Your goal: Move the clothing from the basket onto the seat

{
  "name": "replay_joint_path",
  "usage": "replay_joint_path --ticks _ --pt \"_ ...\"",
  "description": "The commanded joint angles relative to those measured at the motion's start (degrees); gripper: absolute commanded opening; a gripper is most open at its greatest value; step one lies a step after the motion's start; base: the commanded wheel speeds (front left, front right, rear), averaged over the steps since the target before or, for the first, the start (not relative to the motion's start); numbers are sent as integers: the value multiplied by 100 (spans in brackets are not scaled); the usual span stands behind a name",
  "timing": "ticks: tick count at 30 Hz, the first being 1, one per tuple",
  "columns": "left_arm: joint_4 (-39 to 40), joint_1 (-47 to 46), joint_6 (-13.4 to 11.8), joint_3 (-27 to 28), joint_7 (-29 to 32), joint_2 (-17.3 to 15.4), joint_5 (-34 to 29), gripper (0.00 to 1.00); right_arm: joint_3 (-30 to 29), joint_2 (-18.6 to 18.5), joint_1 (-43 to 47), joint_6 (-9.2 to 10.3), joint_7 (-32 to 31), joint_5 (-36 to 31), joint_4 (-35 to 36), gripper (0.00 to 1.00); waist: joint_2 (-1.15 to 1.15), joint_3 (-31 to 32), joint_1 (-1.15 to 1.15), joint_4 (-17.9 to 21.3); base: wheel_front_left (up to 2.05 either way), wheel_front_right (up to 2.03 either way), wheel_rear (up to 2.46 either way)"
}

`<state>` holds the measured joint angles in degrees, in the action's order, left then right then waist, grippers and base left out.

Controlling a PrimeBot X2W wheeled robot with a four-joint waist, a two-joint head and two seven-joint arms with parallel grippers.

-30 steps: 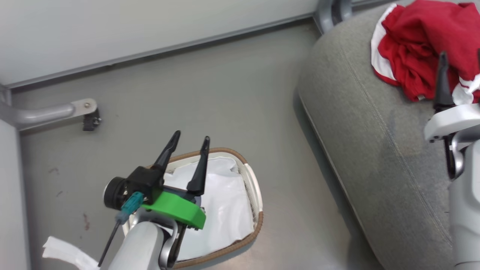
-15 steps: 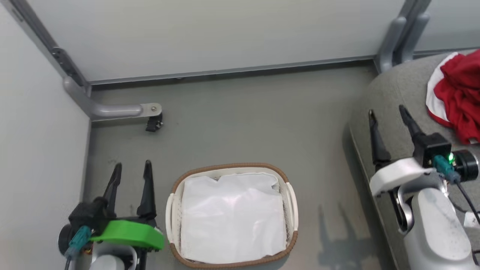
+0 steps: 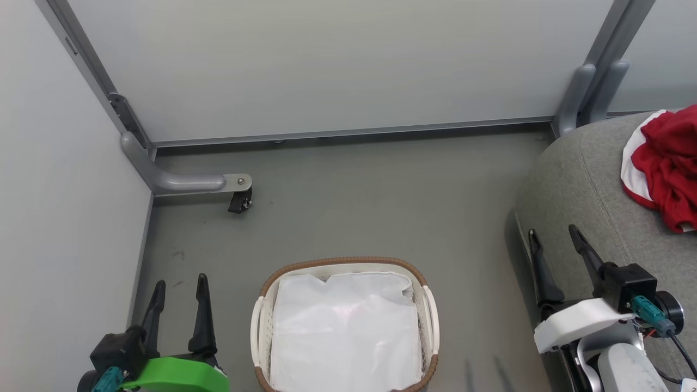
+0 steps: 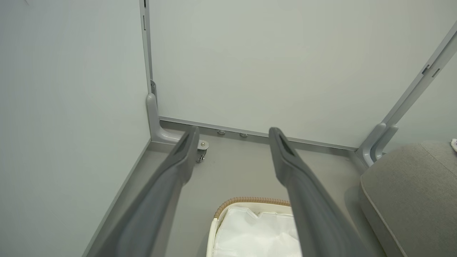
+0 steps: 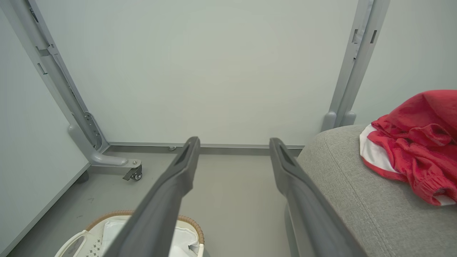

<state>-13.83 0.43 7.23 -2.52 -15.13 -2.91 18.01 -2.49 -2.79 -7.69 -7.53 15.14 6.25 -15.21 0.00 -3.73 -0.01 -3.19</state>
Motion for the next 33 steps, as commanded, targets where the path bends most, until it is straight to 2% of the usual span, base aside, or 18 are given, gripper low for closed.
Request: replay_joint_path --ticks 1,26,27,33 --pt "8 70 -10 14 -2 0 22 100 12 -23 84 8 0 63 31 100 0 -3 1 36 0 0 0" --pt "-185 -67 -3 -6 -2 -2 7 100 52 -21 13 8 1 152 2 100 0 -35 1 91 0 0 0" --pt "-169 3 -1 -13 0 4 3 0 57 0 19 0 0 137 -5 0 0 -36 1 91 0 0 0" --pt "-305 14 -1 -23 47 16 224 0 21 40 42 0 -92 370 -197 0 0 -30 1 93 0 0 0"
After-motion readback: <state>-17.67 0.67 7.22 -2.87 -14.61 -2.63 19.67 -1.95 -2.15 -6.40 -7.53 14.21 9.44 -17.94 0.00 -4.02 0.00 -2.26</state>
